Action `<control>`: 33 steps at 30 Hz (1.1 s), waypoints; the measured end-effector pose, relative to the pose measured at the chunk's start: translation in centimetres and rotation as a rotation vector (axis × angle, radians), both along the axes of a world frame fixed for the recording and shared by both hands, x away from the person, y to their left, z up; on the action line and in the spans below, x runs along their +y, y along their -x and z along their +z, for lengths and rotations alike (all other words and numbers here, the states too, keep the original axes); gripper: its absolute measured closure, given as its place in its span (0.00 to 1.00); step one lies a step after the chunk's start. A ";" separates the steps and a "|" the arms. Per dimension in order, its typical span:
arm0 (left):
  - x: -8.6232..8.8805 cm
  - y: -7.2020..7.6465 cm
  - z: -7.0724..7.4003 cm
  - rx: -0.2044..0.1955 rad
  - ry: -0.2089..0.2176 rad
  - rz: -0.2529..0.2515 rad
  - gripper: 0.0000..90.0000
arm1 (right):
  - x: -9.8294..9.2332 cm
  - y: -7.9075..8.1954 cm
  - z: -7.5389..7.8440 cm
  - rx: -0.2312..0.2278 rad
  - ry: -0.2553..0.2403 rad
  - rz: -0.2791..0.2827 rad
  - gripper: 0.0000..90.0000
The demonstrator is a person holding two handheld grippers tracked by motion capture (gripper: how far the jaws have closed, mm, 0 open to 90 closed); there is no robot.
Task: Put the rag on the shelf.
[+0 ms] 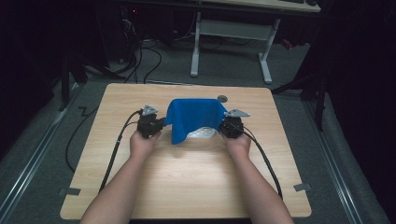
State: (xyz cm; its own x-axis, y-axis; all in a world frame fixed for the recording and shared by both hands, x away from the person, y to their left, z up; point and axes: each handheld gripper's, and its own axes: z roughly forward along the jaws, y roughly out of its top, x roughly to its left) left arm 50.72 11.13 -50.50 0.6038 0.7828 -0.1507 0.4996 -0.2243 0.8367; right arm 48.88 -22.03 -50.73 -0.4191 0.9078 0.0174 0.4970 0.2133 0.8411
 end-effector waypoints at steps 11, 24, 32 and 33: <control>0.6 0.3 1.0 -0.071 -0.050 0.088 0.70 | -0.6 0.3 1.4 -0.020 0.001 -0.025 0.82; 2.8 1.2 2.7 -0.088 -0.047 0.114 0.61 | -1.7 0.9 3.2 -0.052 0.030 -0.061 0.66; 3.9 2.4 3.0 -0.090 -0.048 0.117 0.59 | -2.6 2.2 4.2 -0.096 0.044 -0.066 0.64; 4.0 2.6 3.0 -0.089 -0.047 0.118 0.59 | -2.7 2.4 4.2 -0.093 0.046 -0.067 0.63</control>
